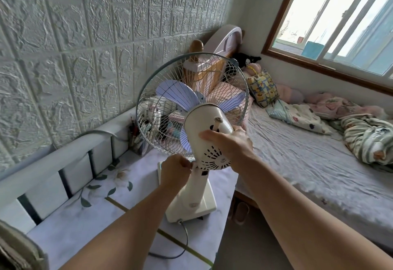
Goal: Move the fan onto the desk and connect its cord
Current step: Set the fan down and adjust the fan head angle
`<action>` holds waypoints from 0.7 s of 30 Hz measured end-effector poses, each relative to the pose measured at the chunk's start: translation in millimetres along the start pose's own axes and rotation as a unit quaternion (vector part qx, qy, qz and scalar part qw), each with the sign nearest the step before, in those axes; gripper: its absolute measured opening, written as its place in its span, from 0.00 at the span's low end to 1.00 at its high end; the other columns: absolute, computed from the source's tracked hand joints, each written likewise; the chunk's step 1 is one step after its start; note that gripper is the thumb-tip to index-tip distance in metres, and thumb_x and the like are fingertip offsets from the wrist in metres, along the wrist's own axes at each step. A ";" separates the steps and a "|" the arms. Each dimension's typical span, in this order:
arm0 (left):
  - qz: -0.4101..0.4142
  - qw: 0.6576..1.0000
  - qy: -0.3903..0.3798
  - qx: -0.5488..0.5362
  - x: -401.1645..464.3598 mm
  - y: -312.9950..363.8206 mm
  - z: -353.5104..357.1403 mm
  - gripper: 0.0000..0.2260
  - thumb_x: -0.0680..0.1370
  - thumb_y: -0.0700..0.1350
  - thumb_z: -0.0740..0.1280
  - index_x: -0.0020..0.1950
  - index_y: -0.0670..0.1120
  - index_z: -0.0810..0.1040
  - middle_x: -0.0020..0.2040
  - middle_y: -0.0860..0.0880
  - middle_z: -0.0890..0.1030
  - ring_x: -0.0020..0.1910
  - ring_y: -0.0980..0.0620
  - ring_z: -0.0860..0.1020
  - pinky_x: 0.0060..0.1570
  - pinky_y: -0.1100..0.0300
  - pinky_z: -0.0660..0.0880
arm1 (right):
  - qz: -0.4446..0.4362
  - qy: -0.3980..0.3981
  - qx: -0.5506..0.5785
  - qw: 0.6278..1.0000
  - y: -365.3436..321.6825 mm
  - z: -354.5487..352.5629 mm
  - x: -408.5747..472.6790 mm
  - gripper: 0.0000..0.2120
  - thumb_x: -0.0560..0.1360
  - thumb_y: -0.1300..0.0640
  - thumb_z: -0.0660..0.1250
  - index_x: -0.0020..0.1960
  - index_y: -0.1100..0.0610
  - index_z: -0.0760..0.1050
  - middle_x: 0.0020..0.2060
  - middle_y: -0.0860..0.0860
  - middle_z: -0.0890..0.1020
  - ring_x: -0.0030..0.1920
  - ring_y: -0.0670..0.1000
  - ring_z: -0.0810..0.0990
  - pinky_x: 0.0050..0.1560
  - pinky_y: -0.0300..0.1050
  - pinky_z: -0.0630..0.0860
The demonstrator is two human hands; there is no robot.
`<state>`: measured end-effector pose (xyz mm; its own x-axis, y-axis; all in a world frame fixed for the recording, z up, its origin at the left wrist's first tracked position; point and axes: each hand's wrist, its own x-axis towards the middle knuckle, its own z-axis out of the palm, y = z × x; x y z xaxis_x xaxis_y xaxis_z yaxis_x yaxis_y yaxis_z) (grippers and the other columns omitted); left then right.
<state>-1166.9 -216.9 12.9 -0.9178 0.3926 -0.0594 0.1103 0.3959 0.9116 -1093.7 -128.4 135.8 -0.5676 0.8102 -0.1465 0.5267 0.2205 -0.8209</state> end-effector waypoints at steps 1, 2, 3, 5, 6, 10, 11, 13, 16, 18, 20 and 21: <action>-0.093 0.990 -0.038 -0.103 0.0 2.1 -2.7 0.05 0.75 0.39 0.65 0.42 0.39 0.79 0.34 0.44 0.82 0.30 0.50 0.79 0.36 0.57 0.79 | 0.000 0.000 -0.001 1.000 0.4 -0.2 0.5 0.34 0.55 0.42 0.75 0.56 0.54 0.71 0.47 0.54 0.80 0.46 0.54 0.80 0.43 0.48 0.81; -0.191 0.956 -0.090 -0.205 -0.3 5.5 -6.0 0.08 0.76 0.42 0.65 0.42 0.38 0.78 0.33 0.44 0.80 0.27 0.51 0.78 0.32 0.59 0.79 | 0.001 0.000 -0.002 1.000 0.5 -0.4 1.0 0.34 0.55 0.41 0.75 0.55 0.54 0.71 0.47 0.54 0.80 0.46 0.54 0.80 0.45 0.49 0.81; -0.257 0.918 -0.140 -0.268 -0.4 9.0 -8.7 0.11 0.77 0.46 0.65 0.40 0.38 0.77 0.31 0.44 0.80 0.25 0.51 0.78 0.28 0.61 0.78 | 0.000 -0.001 -0.002 1.000 0.6 -0.6 1.0 0.34 0.55 0.41 0.75 0.55 0.54 0.70 0.47 0.54 0.80 0.46 0.54 0.80 0.46 0.50 0.81; -0.281 0.887 -0.186 -0.316 1.7 10.0 -7.7 0.13 0.75 0.47 0.68 0.36 0.39 0.76 0.26 0.45 0.80 0.21 0.53 0.78 0.23 0.65 0.76 | -0.001 -0.005 0.001 1.000 0.2 -0.3 0.9 0.34 0.55 0.42 0.75 0.56 0.54 0.70 0.47 0.55 0.80 0.46 0.55 0.80 0.47 0.51 0.82; -0.264 0.892 -0.183 -0.318 2.6 10.0 -4.3 0.10 0.74 0.43 0.70 0.35 0.40 0.76 0.24 0.46 0.79 0.20 0.54 0.77 0.22 0.66 0.76 | -0.002 -0.005 0.001 1.000 0.0 -0.3 0.8 0.34 0.55 0.42 0.76 0.56 0.55 0.70 0.47 0.55 0.80 0.46 0.55 0.80 0.47 0.51 0.82; 0.010 0.998 -0.056 0.010 8.1 -6.0 8.4 0.11 0.69 0.37 0.72 0.34 0.45 0.70 0.31 0.46 0.77 0.31 0.49 0.74 0.34 0.58 0.76 | 0.001 -0.006 0.001 1.000 -1.0 -2.0 0.2 0.33 0.56 0.42 0.76 0.56 0.54 0.70 0.46 0.54 0.80 0.46 0.54 0.80 0.46 0.51 0.82; 0.083 0.992 -0.025 0.091 9.2 -10.0 8.6 0.11 0.69 0.39 0.72 0.34 0.46 0.70 0.33 0.48 0.78 0.33 0.49 0.74 0.33 0.61 0.72 | 0.002 -0.010 0.002 1.000 -1.0 -2.2 -0.1 0.33 0.56 0.42 0.76 0.55 0.54 0.70 0.45 0.54 0.80 0.46 0.54 0.80 0.45 0.50 0.82; 0.136 0.983 -0.012 0.122 10.0 -14.2 6.9 0.10 0.68 0.39 0.72 0.35 0.46 0.72 0.33 0.49 0.78 0.33 0.50 0.75 0.32 0.63 0.69 | 0.000 -0.014 0.002 1.000 -0.9 -2.4 -0.4 0.32 0.56 0.42 0.76 0.55 0.54 0.69 0.45 0.54 0.79 0.45 0.54 0.80 0.45 0.50 0.81; -0.034 0.992 -0.107 -0.054 8.1 -9.4 1.3 0.08 0.68 0.34 0.70 0.36 0.46 0.76 0.33 0.46 0.81 0.29 0.52 0.78 0.31 0.62 0.77 | -0.002 -0.011 0.001 1.000 -1.1 -1.9 -0.1 0.33 0.56 0.42 0.76 0.55 0.54 0.70 0.46 0.54 0.80 0.46 0.54 0.80 0.46 0.51 0.82; -0.211 0.922 -0.201 -0.256 6.2 -2.4 -6.6 0.02 0.72 0.36 0.66 0.41 0.41 0.78 0.34 0.45 0.81 0.29 0.53 0.79 0.29 0.64 0.77 | -0.001 -0.011 -0.002 1.000 -0.9 -1.3 0.5 0.34 0.55 0.42 0.75 0.56 0.54 0.70 0.46 0.54 0.80 0.46 0.55 0.80 0.47 0.51 0.82; -0.316 0.843 -0.227 -0.373 10.7 2.5 -12.4 0.10 0.75 0.44 0.65 0.42 0.37 0.77 0.37 0.42 0.80 0.31 0.51 0.80 0.28 0.64 0.78 | 0.002 -0.010 -0.003 1.000 -0.3 -0.9 1.3 0.35 0.54 0.41 0.75 0.56 0.54 0.70 0.47 0.54 0.80 0.46 0.55 0.80 0.46 0.51 0.82; -0.339 0.825 -0.223 -0.393 12.7 4.4 -13.3 0.14 0.75 0.48 0.67 0.41 0.36 0.76 0.37 0.41 0.80 0.29 0.50 0.80 0.27 0.63 0.79 | 0.002 -0.008 -0.006 1.000 -0.2 -0.3 1.7 0.36 0.53 0.40 0.74 0.57 0.54 0.71 0.47 0.54 0.80 0.47 0.55 0.80 0.45 0.50 0.82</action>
<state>-1183.1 -221.2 21.6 -0.4155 0.6377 -0.6487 -0.8138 0.0580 0.5783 -1094.6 -126.9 135.9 -0.5750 0.8025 -0.1592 0.5371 0.2234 -0.8134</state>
